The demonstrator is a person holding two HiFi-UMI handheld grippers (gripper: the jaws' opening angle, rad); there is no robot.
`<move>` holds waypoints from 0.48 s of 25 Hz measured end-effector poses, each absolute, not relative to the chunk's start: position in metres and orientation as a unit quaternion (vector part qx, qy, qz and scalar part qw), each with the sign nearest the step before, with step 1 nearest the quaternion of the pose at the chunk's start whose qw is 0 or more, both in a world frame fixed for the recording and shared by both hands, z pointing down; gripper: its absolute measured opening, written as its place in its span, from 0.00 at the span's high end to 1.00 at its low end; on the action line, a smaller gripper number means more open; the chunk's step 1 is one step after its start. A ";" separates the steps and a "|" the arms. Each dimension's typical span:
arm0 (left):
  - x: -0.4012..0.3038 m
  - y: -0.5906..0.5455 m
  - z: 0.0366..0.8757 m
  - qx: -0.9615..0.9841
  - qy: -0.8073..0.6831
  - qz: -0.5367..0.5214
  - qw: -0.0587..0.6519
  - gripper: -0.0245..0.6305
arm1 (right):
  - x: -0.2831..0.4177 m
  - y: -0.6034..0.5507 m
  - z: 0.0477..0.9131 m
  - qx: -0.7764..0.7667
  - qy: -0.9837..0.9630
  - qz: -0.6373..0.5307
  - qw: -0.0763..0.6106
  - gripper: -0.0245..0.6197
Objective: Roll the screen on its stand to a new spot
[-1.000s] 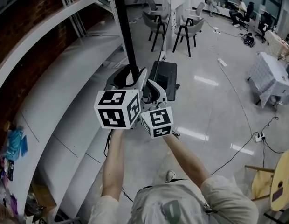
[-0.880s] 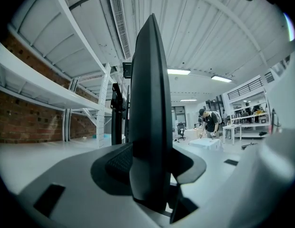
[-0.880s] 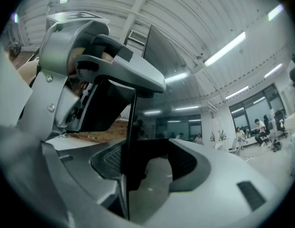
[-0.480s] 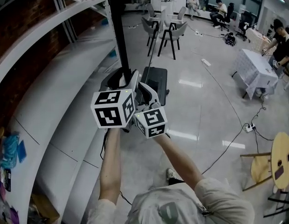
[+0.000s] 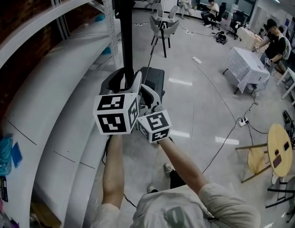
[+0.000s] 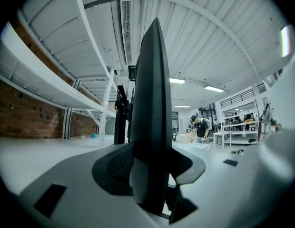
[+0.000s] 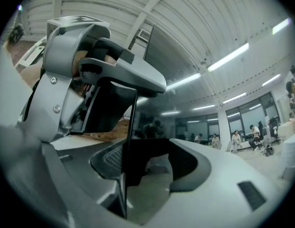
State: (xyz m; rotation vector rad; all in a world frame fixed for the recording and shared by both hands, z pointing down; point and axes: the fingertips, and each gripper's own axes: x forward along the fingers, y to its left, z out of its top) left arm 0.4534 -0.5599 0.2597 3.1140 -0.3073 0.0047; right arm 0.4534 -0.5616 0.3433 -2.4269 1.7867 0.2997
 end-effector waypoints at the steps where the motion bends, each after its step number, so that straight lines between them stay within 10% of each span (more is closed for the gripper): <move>1: 0.448 -0.560 0.260 0.995 -0.097 0.001 0.008 0.65 | 0.447 -0.562 0.344 -0.800 0.590 0.098 0.056 0.58; 12: 0.400 -0.534 0.261 0.996 -0.085 -0.006 0.009 0.67 | 0.401 -0.532 0.345 -0.810 0.573 0.103 0.067 0.57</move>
